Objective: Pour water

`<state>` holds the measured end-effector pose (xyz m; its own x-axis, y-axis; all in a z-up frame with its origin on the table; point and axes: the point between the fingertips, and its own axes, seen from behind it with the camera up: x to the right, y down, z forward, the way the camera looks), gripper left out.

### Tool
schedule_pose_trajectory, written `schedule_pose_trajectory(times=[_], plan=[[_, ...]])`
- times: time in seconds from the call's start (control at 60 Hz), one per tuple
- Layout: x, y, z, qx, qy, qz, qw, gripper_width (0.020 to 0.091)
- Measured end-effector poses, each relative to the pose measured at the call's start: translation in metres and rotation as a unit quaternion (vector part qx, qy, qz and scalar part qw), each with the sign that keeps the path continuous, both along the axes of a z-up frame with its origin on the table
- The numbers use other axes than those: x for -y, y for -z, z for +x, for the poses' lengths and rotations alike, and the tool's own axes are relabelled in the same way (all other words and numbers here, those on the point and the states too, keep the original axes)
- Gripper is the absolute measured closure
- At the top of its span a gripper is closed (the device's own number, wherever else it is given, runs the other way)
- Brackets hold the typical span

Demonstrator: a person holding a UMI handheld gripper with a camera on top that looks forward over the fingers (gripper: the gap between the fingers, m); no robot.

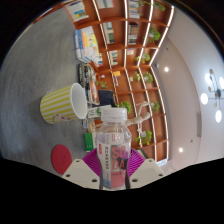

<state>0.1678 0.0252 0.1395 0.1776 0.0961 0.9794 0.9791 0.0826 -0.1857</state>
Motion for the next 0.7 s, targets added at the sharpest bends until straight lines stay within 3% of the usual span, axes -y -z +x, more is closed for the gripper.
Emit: schedule_pose_trajectory(times=[0.283, 0.417, 0.7], plan=[[-0.018, -0.014, -0.037, 0.275, -0.027, 0.06, 0.959, 0.0786], [-0.026, -0.016, -0.042, 0.364, -0.022, 0.076, 0.928, 0.0785], [-0.024, -0.019, -0.047, 0.355, -0.026, 0.081, 0.931, 0.0784]])
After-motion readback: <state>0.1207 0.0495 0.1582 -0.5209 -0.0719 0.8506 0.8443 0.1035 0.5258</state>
